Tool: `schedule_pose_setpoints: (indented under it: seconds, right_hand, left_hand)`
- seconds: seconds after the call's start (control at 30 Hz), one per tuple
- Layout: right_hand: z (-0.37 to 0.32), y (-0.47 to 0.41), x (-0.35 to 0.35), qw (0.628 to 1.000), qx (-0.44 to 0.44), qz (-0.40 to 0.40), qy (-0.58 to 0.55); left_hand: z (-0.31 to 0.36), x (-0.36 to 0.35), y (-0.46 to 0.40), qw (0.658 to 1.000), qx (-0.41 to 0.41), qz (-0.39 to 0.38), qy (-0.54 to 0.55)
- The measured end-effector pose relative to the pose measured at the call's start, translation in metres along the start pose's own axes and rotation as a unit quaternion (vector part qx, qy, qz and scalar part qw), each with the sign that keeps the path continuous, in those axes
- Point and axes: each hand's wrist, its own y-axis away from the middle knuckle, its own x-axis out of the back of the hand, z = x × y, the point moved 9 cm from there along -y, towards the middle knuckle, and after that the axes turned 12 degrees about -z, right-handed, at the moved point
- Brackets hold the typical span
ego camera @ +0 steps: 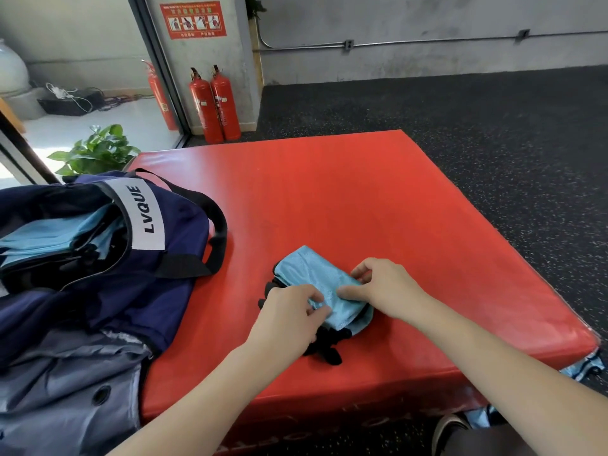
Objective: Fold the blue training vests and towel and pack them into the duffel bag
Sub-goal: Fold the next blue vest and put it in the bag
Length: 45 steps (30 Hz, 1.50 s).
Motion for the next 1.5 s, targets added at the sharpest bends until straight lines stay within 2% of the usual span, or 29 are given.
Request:
schedule_pose_setpoints:
  seconds: [0.1,0.27,0.37,0.47,0.6,0.67,0.73,0.83,0.93,1.03,1.13,1.23,1.4,1.5]
  right_hand:
    - [-0.002,-0.004,-0.008,0.997,0.022,-0.042,-0.065]
    - [-0.019,0.0,-0.011,0.976,0.09,-0.094,-0.172]
    - [-0.026,0.005,-0.01,0.96,0.116,-0.122,-0.222]
    - [-0.029,0.012,-0.012,0.951,0.131,-0.15,-0.237]
    - [-0.035,0.016,-0.015,0.944,0.134,-0.163,-0.252]
    - [-0.04,0.017,-0.016,0.943,0.127,-0.156,-0.265]
    - [-0.047,0.019,-0.02,0.936,0.119,-0.151,-0.294]
    - [-0.067,0.025,-0.035,0.922,0.129,-0.186,-0.314]
    - [-0.09,0.03,-0.051,0.923,0.162,-0.193,-0.29]
    - [-0.107,0.032,-0.059,0.923,0.192,-0.141,-0.302]
    - [-0.125,0.038,-0.068,0.916,0.213,-0.11,-0.321]
    - [-0.144,0.044,-0.083,0.926,0.226,-0.102,-0.285]
    - [-0.205,0.055,-0.112,0.926,0.253,-0.109,-0.258]
    - [-0.254,0.055,-0.123,0.922,0.285,-0.075,-0.251]
  left_hand:
    - [0.005,0.019,0.003,0.992,-0.021,0.059,-0.112]
    - [0.0,0.055,-0.002,0.984,-0.124,0.121,-0.042]
    - [-0.015,0.064,-0.012,0.992,-0.116,0.049,0.029]
    - [-0.016,0.055,-0.012,0.98,-0.117,-0.056,0.15]
    - [-0.02,0.054,0.0,0.975,-0.112,-0.057,0.181]
    - [-0.021,0.061,0.008,0.979,-0.12,-0.02,0.162]
    - [-0.027,0.075,0.017,0.981,-0.109,0.06,0.152]
    - [-0.043,0.096,0.036,0.963,-0.091,0.16,0.194]
    - [-0.058,0.113,0.058,0.95,-0.082,0.218,0.209]
    - [-0.066,0.126,0.084,0.944,-0.085,0.248,0.202]
    - [-0.077,0.131,0.106,0.956,-0.085,0.223,0.173]
    - [-0.095,0.137,0.13,0.961,-0.075,0.222,0.147]
    - [-0.126,0.172,0.166,0.949,-0.064,0.297,0.084]
    - [-0.151,0.201,0.188,0.925,-0.05,0.366,0.089]
